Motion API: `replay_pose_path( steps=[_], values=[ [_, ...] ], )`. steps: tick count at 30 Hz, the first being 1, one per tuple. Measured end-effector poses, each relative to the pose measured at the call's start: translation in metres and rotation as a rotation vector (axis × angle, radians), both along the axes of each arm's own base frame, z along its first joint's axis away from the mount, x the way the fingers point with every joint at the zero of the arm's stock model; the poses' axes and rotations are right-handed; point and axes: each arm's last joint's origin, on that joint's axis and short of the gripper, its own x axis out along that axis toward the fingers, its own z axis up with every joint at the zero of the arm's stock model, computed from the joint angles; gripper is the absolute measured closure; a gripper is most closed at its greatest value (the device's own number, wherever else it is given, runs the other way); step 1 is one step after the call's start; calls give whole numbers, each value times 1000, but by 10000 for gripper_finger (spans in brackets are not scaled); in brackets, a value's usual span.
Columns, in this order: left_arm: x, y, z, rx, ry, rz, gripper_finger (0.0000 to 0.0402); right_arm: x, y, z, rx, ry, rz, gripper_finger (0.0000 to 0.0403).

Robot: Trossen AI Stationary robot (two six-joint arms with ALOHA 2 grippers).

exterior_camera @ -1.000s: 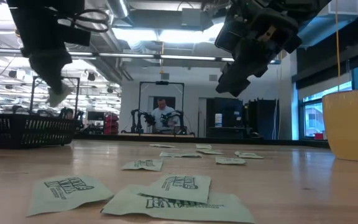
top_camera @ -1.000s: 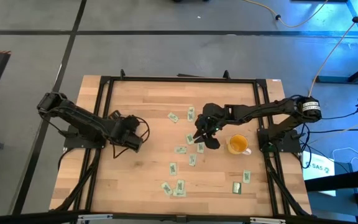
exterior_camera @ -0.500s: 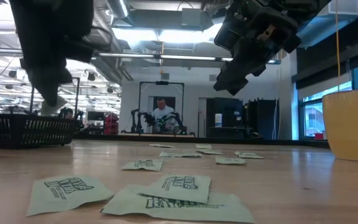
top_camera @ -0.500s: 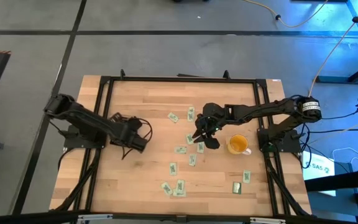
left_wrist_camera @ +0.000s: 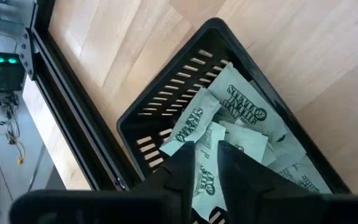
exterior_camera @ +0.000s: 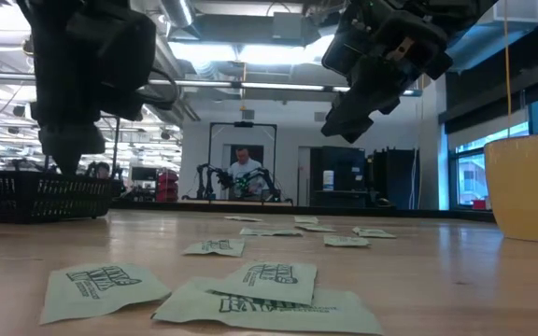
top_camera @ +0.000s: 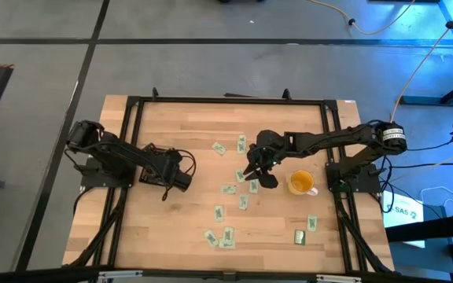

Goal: Pick and place Stevia / Truvia into bins
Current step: Put the stevia packet into the black bin

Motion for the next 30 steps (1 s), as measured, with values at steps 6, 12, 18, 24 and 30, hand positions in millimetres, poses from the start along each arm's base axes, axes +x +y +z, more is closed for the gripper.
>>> replay_pose_path(
  steps=[6,12,18,24,30],
  values=[
    [-3,-3,6,-9,-26,-18,319,0,0,0,1,1,-1,281],
    [-6,-9,23,81,-206,-90,320,0,0,0,-2,5,3,281],
    [-4,-16,33,187,-349,-175,322,0,0,0,-4,1,1,281],
    [-4,-17,32,150,-365,-141,320,0,-6,-2,-127,20,-132,281],
    [-4,-17,32,138,-370,-125,326,0,-9,-2,-218,24,-203,281]
  ],
)
